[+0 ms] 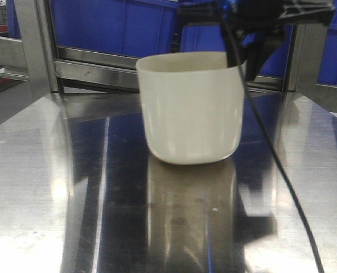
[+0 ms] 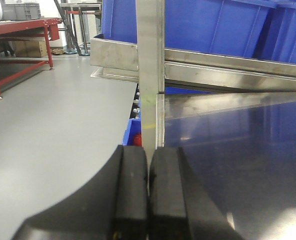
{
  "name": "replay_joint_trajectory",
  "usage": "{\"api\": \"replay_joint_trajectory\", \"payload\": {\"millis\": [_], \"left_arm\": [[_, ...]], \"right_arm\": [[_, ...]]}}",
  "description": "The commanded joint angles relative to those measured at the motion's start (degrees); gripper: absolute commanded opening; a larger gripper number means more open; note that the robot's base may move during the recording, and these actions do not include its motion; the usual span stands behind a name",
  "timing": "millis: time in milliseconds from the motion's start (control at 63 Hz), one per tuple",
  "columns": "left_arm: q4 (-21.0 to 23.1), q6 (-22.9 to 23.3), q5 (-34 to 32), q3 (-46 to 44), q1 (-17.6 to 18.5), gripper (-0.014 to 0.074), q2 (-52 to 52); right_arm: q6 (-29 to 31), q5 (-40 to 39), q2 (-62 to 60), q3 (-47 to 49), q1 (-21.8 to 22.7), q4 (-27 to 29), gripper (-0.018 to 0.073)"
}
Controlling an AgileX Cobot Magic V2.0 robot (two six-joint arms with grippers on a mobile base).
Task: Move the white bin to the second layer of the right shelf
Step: 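Close the right gripper on the bin rim and lift it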
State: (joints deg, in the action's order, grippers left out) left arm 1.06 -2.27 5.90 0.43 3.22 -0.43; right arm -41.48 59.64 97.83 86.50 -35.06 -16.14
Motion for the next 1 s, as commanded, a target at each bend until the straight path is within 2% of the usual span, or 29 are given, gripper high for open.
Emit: {"api": "replay_joint_trajectory", "payload": {"millis": [0,159,317,540,730,825,984], "left_arm": [[0.4,0.3,-4.7,1.7,0.0,0.0085,-1.1],[0.4,0.3,-4.7,1.7,0.0,0.0085,-1.1],[0.4,0.3,-4.7,1.7,0.0,0.0085,-1.1],[0.4,0.3,-4.7,1.7,0.0,0.0085,-1.1],[0.4,0.3,-4.7,1.7,0.0,0.0085,-1.1],[0.4,0.3,-4.7,1.7,0.0,0.0085,-1.1],[0.4,0.3,-4.7,1.7,0.0,0.0085,-1.1]], "right_arm": [[5.0,0.1,-6.5,1.9,1.9,-1.8,0.0052],[9.5,2.1,-12.1,-0.1,6.7,-1.1,0.0052],[11.8,0.0,-18.9,-7.8,12.5,-0.7,0.0052],[22.5,-10.3,-30.2,-22.7,21.8,2.1,0.0052],[31.4,-21.4,-39.5,-33.7,29.7,8.8,0.0052],[32.0,-24.7,-43.4,-37.5,31.6,9.9,0.0052],[32.0,-24.7,-49.1,-41.2,31.7,9.9,0.0052]]}}
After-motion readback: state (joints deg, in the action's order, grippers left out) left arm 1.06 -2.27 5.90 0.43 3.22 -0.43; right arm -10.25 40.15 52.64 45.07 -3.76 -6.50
